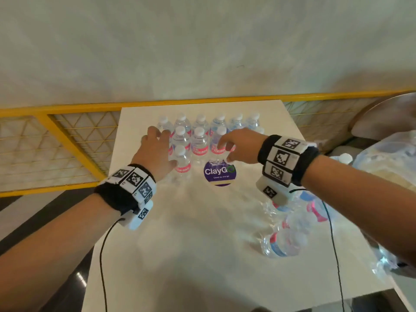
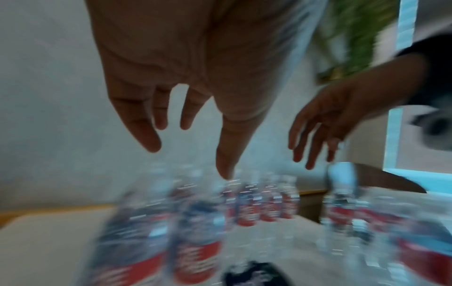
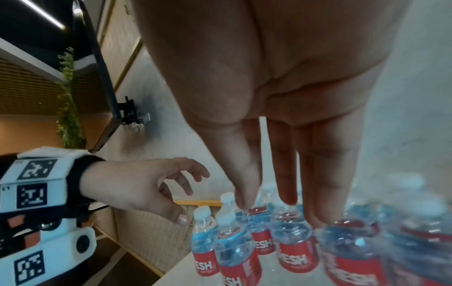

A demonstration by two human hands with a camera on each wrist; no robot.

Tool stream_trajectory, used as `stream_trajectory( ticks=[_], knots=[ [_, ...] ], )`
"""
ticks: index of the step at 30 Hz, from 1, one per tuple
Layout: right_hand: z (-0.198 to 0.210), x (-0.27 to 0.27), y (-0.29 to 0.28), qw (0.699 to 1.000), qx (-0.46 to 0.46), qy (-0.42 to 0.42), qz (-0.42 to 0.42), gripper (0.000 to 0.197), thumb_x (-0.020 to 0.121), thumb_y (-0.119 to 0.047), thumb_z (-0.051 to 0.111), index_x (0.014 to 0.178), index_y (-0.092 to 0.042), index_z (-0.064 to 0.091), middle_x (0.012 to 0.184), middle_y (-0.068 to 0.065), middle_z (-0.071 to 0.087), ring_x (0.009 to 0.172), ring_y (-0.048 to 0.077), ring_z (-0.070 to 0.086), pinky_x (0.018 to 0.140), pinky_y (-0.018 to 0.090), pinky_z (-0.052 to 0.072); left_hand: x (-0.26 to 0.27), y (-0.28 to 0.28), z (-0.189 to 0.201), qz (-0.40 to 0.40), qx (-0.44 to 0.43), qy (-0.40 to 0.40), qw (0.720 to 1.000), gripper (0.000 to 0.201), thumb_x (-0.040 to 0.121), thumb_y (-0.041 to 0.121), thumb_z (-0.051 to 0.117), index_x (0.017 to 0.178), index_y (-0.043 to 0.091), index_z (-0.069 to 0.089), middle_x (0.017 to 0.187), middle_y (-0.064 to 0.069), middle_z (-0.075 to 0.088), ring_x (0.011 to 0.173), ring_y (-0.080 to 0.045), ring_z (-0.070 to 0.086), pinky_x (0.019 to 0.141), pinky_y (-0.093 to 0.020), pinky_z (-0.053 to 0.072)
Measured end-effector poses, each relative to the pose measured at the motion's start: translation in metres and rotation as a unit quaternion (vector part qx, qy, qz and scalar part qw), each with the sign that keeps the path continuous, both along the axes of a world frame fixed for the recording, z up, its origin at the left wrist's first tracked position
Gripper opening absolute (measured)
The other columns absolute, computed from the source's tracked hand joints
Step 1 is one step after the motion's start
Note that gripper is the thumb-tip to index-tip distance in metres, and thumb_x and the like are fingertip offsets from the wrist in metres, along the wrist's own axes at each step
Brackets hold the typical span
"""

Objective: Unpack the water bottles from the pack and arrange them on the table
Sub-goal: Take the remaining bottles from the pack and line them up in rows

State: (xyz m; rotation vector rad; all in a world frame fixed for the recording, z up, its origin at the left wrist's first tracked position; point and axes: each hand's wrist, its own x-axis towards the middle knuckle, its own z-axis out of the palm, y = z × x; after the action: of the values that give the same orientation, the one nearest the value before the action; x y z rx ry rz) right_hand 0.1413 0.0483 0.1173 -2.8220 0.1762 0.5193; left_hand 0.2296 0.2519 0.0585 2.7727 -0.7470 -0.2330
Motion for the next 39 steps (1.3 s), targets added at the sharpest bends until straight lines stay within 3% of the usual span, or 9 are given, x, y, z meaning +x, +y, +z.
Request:
stream_trajectory(
  ticks=[3,7,13,16,18,21,27,32,39],
  knots=[
    [0.012,-0.048,-0.028,0.999,-0.036,0.033,-0.014,0.039,0.088,-0.019,0.064,0.126,-0.018,0.056,0.122,0.005,0.061,0.11,0.021,0.056,0.089,0.022,0.039,-0.054,-0.039,0.008,-0.157,-0.066,0.041,0.985,0.063,0.081,0.031,0.07,0.136,0.017,0.042,0.132,-0.006,0.04,0.119,-0.025,0.047,0.099,-0.034,0.043],
    [0.004,-0.108,-0.059,0.993,-0.075,0.086,-0.033,0.039,0.087,-0.018,0.062,0.125,-0.021,0.056,0.123,0.004,0.059,0.11,0.02,0.055,0.091,0.025,0.041,-0.126,-0.088,-0.008,-0.333,-0.025,0.123,0.934,0.054,0.084,0.039,0.064,0.132,0.025,0.045,0.129,0.004,0.045,0.116,-0.017,0.05,0.097,-0.033,0.044],
    [-0.021,-0.169,-0.087,0.986,-0.071,0.13,-0.071,0.04,0.086,-0.03,0.064,0.125,-0.025,0.057,0.13,-0.001,0.056,0.118,0.018,0.052,0.101,0.029,0.042,-0.191,-0.134,-0.041,-0.448,0.005,0.198,0.872,0.068,0.075,0.044,0.074,0.134,0.029,0.043,0.137,0.002,0.043,0.123,-0.018,0.047,0.1,-0.027,0.037],
    [-0.037,-0.187,-0.085,0.983,-0.066,0.156,-0.071,0.045,0.086,-0.035,0.063,0.129,-0.026,0.053,0.131,-0.002,0.053,0.121,0.018,0.048,0.101,0.028,0.038,-0.2,-0.144,-0.048,-0.447,0.029,0.229,0.864,0.061,0.076,0.045,0.07,0.131,0.03,0.047,0.129,0.0,0.046,0.115,-0.02,0.052,0.098,-0.03,0.042],
    [-0.045,-0.194,-0.084,0.984,-0.059,0.152,-0.074,0.046,0.086,-0.034,0.063,0.129,-0.026,0.05,0.128,0.002,0.053,0.121,0.021,0.048,0.1,0.03,0.039,-0.2,-0.149,-0.048,-0.442,0.019,0.234,0.866,0.05,0.077,0.046,0.062,0.12,0.022,0.056,0.123,-0.005,0.054,0.111,-0.024,0.056,0.096,-0.038,0.046],
    [-0.053,-0.195,-0.081,0.989,-0.051,0.116,-0.071,0.04,0.087,-0.027,0.063,0.125,-0.023,0.053,0.12,0.004,0.052,0.115,0.023,0.051,0.095,0.031,0.041,-0.189,-0.144,-0.045,-0.393,0.0,0.249,0.885,0.041,0.082,0.031,0.068,0.119,0.014,0.058,0.122,-0.006,0.058,0.112,-0.024,0.055,0.096,-0.037,0.044],
    [-0.053,-0.18,-0.063,0.997,-0.012,0.07,-0.044,0.034,0.086,-0.021,0.061,0.12,-0.019,0.06,0.116,0.005,0.052,0.108,0.023,0.053,0.087,0.026,0.042,-0.148,-0.098,-0.044,-0.233,-0.059,0.296,0.924,0.026,0.078,0.032,0.074,0.097,0.03,0.057,0.099,0.003,0.061,0.089,-0.019,0.058,0.087,-0.034,0.049],
    [-0.052,-0.146,-0.033,0.999,0.003,0.043,0.008,0.034,0.087,-0.02,0.06,0.121,-0.017,0.061,0.118,0.008,0.053,0.112,0.025,0.051,0.089,0.027,0.041,-0.11,-0.053,-0.039,-0.14,-0.062,0.269,0.951,0.024,0.077,0.029,0.076,0.09,0.031,0.056,0.101,-0.002,0.064,0.093,-0.029,0.061,0.089,-0.04,0.051],
    [-0.057,-0.094,-0.006,0.999,-0.012,0.01,0.049,0.033,0.09,-0.01,0.055,0.123,-0.011,0.059,0.126,0.011,0.055,0.116,0.027,0.052,0.096,0.029,0.042,-0.081,-0.027,-0.039,-0.102,-0.042,0.212,0.971,0.032,0.082,0.013,0.066,0.11,0.026,0.058,0.106,0.002,0.061,0.097,-0.023,0.057,0.085,-0.028,0.044]
  ],
)
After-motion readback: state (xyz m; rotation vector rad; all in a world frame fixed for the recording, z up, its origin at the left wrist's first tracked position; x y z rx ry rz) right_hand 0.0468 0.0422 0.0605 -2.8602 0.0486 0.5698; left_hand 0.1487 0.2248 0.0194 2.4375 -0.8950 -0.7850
